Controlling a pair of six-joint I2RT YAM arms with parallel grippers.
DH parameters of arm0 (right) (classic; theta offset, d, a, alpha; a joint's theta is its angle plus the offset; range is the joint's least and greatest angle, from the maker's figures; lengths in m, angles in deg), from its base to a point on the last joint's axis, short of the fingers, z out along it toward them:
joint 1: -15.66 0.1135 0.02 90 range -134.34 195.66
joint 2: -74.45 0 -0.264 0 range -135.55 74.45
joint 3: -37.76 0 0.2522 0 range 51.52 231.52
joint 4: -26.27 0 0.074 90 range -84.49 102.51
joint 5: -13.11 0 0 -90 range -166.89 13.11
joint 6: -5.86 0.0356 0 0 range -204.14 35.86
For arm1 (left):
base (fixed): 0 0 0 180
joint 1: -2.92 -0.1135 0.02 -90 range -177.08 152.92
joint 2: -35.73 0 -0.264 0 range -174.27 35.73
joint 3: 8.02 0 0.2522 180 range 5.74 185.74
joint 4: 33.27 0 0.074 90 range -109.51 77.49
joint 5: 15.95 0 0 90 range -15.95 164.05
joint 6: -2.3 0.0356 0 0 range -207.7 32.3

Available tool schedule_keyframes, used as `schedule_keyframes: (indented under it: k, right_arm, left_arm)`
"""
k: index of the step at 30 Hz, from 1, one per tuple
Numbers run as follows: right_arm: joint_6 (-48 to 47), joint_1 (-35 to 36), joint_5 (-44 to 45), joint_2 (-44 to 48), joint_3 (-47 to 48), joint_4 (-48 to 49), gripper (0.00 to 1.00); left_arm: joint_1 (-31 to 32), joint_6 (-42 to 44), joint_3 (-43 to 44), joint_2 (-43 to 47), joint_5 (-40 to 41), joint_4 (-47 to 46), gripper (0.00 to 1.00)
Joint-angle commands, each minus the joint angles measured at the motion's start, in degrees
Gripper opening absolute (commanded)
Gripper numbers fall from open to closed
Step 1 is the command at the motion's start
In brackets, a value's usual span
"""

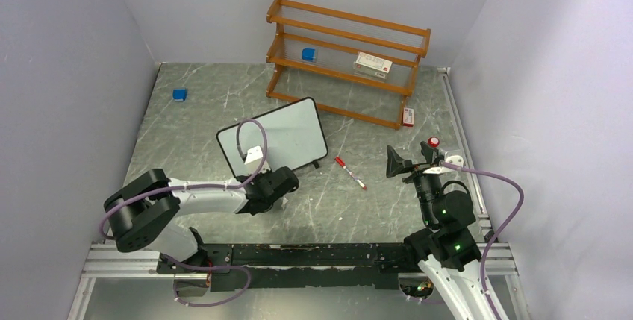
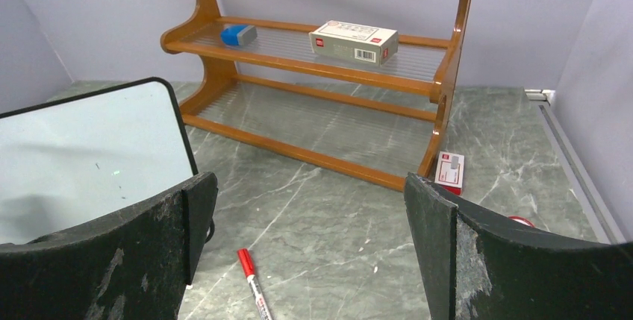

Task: Write a sentence on the whiteboard
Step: Move the whiteboard to the center of the board.

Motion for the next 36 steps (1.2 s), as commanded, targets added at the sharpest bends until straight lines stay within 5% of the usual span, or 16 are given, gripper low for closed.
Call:
schedule_keyframes:
  k: [1, 19, 36]
  right_arm:
    - [-0.63, 0.74, -0.24, 0.99, -0.47, 0.93, 1.00]
    - [-0.65, 1.17, -0.40, 1.36, -0.56, 1.11, 1.00]
    - [-0.59, 1.28, -0.43, 1.36, -0.32, 0.54, 1.00]
  left_arm:
    - [3.48, -5.74, 2.82, -1.98, 0.60, 2.42, 0.05]
    - [10.24, -11.20, 7.45, -4.93, 2.11, 9.47, 0.09]
    - [10.44, -5.26, 15.20, -11.99, 4.42, 7.02, 0.13]
